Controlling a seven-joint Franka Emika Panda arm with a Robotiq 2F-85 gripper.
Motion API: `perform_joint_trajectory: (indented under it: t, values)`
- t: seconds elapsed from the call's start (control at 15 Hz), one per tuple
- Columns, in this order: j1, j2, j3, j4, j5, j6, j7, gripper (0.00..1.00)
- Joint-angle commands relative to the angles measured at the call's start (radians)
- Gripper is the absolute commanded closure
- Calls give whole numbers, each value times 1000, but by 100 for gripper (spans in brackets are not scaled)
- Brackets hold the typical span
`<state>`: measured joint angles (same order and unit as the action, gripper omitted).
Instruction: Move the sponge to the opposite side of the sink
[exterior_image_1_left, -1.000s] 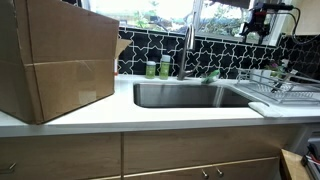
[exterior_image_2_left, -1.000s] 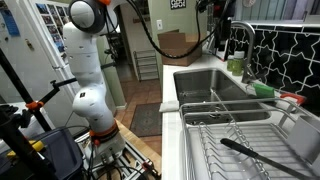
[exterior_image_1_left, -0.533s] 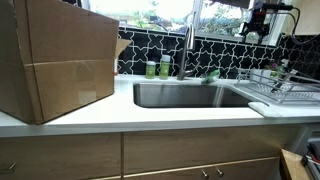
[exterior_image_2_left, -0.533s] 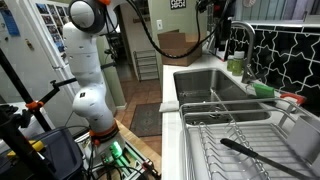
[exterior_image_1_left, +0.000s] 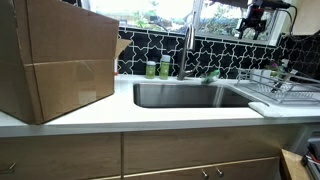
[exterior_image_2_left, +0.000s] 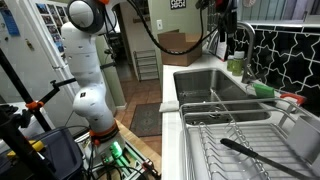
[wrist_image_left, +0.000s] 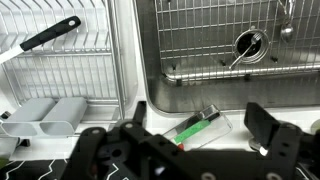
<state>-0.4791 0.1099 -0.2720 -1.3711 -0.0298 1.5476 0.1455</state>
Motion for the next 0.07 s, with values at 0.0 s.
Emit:
perform_joint_trajectory:
  t: [0.0]
  values:
    - [0, -2, 0, 0, 0, 0, -2, 0]
